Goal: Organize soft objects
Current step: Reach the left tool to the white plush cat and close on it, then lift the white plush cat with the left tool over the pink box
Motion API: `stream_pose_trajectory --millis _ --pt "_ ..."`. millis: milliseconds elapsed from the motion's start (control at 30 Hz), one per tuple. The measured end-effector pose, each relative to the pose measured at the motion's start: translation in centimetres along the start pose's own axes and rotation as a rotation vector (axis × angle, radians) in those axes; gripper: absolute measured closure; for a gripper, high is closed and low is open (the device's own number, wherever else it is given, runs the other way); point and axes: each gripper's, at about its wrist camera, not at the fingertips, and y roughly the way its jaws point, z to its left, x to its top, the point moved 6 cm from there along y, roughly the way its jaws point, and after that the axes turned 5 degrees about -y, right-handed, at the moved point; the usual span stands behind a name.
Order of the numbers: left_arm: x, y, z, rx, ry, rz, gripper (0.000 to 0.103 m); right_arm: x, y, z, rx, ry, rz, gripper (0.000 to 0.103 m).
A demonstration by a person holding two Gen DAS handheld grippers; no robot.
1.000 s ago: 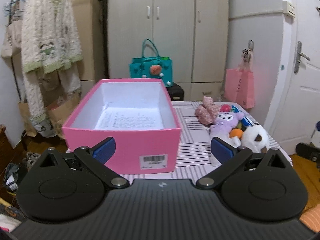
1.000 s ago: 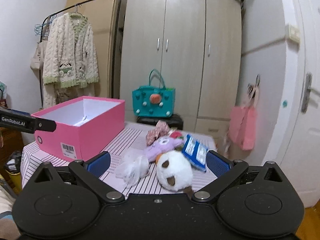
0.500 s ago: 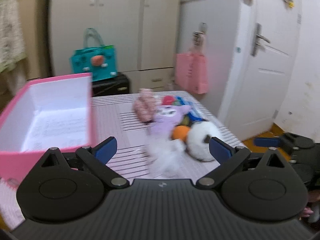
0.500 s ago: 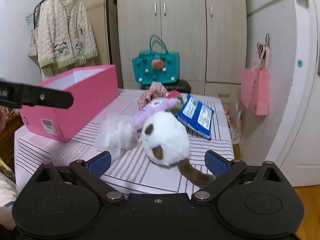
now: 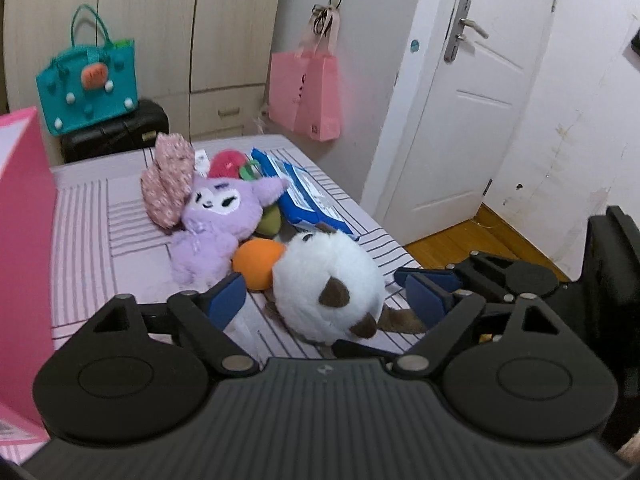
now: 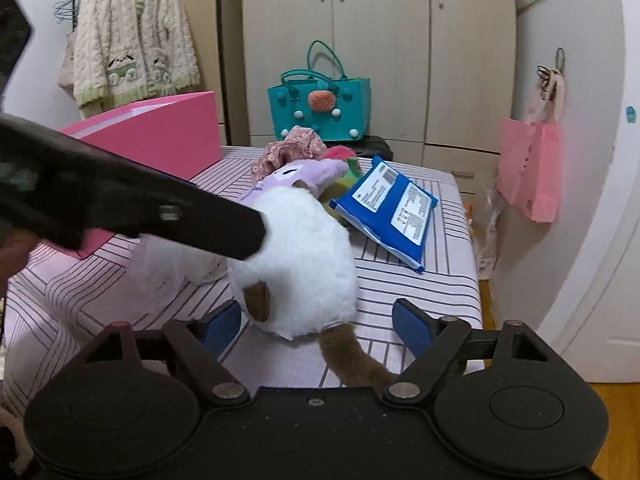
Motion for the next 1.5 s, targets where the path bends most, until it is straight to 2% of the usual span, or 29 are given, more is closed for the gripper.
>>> stream_pose_trajectory --millis 200,233,300,333,367,600,833,1333,1500 --pt "0.4 2.5 0.4 -0.020 -0.034 0.043 0.029 0.4 0.5 -0.3 0.045 0.009 -0.006 0.020" --pt "0.4 2.8 0.5 -0.022 -0.045 0.056 0.033 0.5 0.6 -0.3 0.050 0.009 -0.004 0.022" --pt "0.4 3.2 0.7 -0.037 -0.061 0.071 0.040 0.6 0.8 -0.4 0.067 0.010 -0.005 0.028" --pt "0.4 3.4 0.7 -0.040 -0.065 0.076 0.044 0.5 0.9 -0.4 0.077 0.012 -0.005 0.034" --pt "0.3 3.5 0.8 -0.035 -0.068 0.080 0.044 0.5 0.9 -0.4 0.086 0.017 -0.008 0.037" --pt "0.0 4.1 0.8 -0.023 -0.081 0.107 0.044 0.6 1.0 -0.3 0.077 0.052 0.016 0.040" --pt "-0.1 3.2 0.0 -0.011 -0.054 0.088 0.045 0.9 0.2 -0.2 0.063 0.073 0.021 0.041" --pt "0.4 -2.3 -1.7 -0.043 -0.032 0.006 0.045 3.1 -4.1 2.7 -0.033 -0.054 -0.009 0.041" --pt "0.3 -3.5 -1.3 -0.051 -0.053 0.035 0.045 3.7 -4.8 4.0 -0.036 -0.064 0.048 0.041"
